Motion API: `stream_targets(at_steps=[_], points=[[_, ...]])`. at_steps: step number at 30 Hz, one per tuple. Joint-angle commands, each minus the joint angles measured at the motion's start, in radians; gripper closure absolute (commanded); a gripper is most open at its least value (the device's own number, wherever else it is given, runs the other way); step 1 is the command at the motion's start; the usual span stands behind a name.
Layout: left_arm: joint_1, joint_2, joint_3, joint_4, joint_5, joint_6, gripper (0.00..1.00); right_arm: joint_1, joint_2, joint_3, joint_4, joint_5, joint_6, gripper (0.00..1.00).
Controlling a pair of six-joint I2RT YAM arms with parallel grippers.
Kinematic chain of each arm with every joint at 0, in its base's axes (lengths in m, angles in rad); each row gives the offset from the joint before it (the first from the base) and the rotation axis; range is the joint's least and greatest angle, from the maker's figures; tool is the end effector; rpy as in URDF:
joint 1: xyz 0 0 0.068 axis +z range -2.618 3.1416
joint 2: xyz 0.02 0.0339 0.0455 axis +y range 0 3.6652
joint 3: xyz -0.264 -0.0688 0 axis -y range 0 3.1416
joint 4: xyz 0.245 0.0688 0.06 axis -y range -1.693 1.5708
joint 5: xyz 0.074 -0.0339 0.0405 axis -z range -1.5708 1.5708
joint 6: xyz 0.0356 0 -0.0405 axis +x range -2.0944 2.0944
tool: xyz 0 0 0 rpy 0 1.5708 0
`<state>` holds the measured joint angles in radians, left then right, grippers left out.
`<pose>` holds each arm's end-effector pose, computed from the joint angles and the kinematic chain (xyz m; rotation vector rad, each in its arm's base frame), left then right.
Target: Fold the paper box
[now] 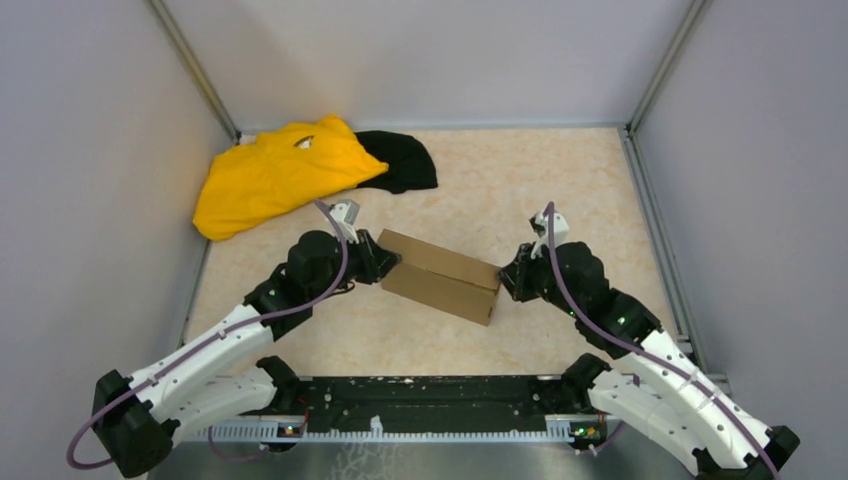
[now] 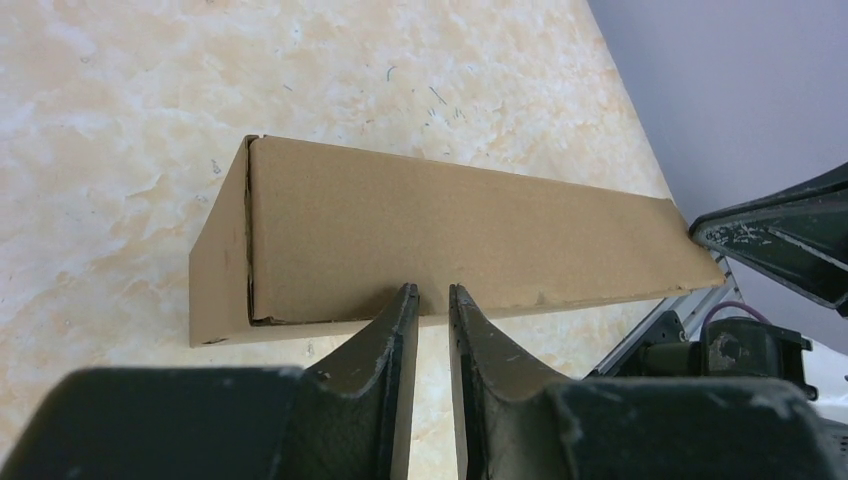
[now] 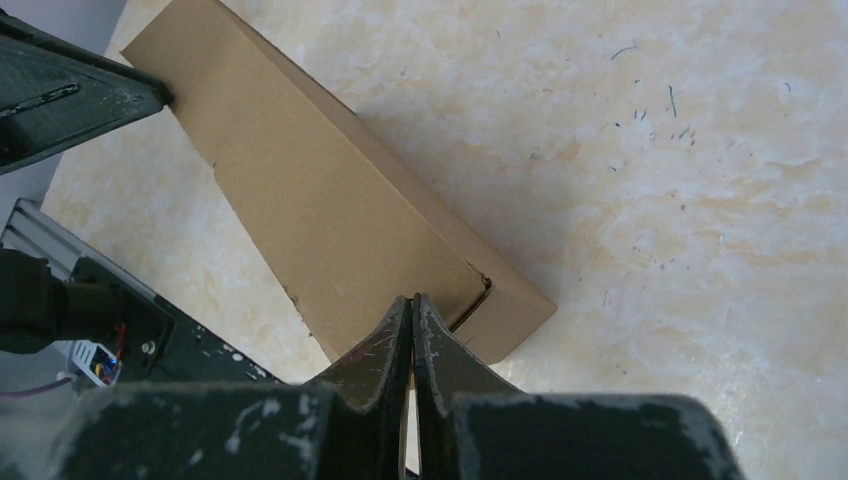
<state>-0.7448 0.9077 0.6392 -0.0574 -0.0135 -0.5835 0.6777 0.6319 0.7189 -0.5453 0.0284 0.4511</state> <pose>0.1573 -0.1443 0.2793 0.1513 1.9919 -0.8730 0.1129 0.0896 0.3020 -0.2187 2.0859 0.6723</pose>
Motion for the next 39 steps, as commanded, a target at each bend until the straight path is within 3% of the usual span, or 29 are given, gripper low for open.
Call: stream_targets(at_steps=[1, 8, 16, 25, 39], points=[[0.001, 0.053, -0.033, -0.114, -0.041, -0.005, 0.75, -0.004, -0.011, -0.044, 0.021, -0.055, 0.026, 0.99], [0.001, 0.090, -0.043, -0.084, -0.039, -0.017, 0.74, -0.001, 0.071, -0.076, 0.036, -0.048, 0.053, 0.99], [0.001, 0.098, -0.032, -0.085, -0.050, -0.019, 0.73, -0.001, 0.154, -0.198, 0.204, -0.114, 0.130, 1.00], [0.000, 0.107, -0.025, -0.088, -0.061, -0.022, 0.71, -0.001, 0.228, -0.187, 0.255, -0.113, 0.118, 1.00], [0.001, 0.105, -0.003, -0.140, -0.094, -0.026, 0.68, -0.069, 0.651, 0.040, 0.506, -0.192, -0.004, 1.00]])
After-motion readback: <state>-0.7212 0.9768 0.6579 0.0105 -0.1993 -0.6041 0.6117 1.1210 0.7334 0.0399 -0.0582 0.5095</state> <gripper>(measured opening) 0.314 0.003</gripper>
